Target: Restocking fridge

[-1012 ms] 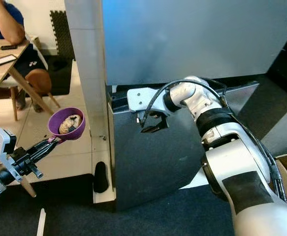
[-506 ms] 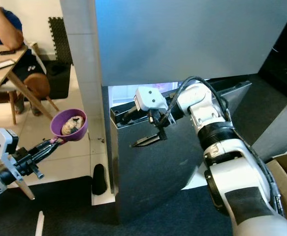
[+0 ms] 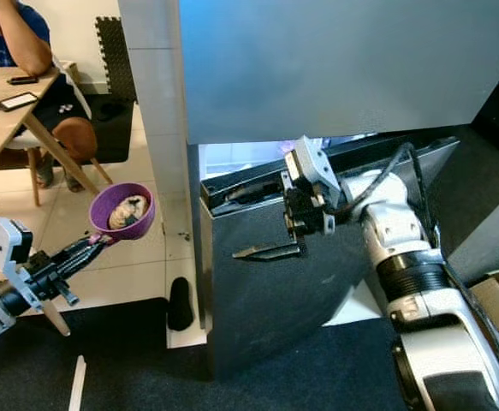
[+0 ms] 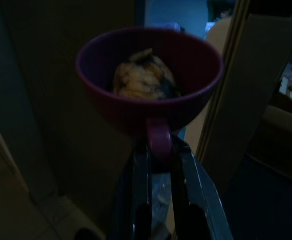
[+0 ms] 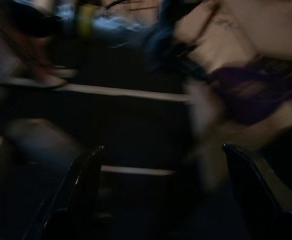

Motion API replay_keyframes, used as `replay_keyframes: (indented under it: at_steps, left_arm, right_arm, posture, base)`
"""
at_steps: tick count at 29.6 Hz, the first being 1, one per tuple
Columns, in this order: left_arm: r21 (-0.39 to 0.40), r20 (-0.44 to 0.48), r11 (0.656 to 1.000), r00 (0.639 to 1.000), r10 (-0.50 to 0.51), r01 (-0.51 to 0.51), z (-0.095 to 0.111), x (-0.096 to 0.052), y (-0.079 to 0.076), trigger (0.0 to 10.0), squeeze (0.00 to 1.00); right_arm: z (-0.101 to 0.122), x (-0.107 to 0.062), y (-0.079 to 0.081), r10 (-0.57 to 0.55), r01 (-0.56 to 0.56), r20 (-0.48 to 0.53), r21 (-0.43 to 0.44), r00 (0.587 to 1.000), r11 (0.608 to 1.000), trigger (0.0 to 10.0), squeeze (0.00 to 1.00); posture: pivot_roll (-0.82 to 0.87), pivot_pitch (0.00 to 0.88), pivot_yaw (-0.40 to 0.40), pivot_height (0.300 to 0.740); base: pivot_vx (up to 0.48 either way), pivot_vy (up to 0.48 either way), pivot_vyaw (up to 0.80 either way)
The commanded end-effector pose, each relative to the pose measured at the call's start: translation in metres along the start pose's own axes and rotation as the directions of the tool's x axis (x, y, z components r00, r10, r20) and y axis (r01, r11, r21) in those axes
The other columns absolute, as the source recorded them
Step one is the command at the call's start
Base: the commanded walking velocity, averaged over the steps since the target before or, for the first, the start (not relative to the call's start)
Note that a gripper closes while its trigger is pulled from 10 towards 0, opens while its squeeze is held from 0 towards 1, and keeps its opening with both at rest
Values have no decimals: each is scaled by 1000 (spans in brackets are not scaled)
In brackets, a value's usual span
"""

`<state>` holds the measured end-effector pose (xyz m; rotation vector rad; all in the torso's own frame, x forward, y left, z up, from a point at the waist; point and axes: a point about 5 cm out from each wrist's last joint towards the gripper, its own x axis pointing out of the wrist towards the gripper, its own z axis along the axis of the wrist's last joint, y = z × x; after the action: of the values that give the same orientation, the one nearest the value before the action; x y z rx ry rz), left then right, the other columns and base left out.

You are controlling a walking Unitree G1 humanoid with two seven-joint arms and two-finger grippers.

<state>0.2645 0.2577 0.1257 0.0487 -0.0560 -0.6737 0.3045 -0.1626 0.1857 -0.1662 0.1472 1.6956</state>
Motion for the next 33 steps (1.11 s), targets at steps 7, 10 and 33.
replay_keyframes:
  at_steps: [7,10,33]
  left_arm:
    - [4,50,1000,999,-10,10,6,7,-2,10000,0]
    - [5,54,1000,998,-12,12,7,9,-2,10000,0]
    - [-5,104,999,994,-34,35,10,35,-9,10000,0]
  right_arm:
    - [-63,5,38,39,-25,-50,258,998,966,10000,0]
    - [-94,6,48,18,11,-73,370,997,929,10000,0]
    - [-270,-27,156,-385,977,-898,186,212,105,10000,0]
  posture:
    - [-51,0,-60,740]
    - [-54,0,-57,740]
    - [-47,0,-40,740]
  base:
    - [0,0,0]
    - [0,0,0]
    - [0,0,-254]
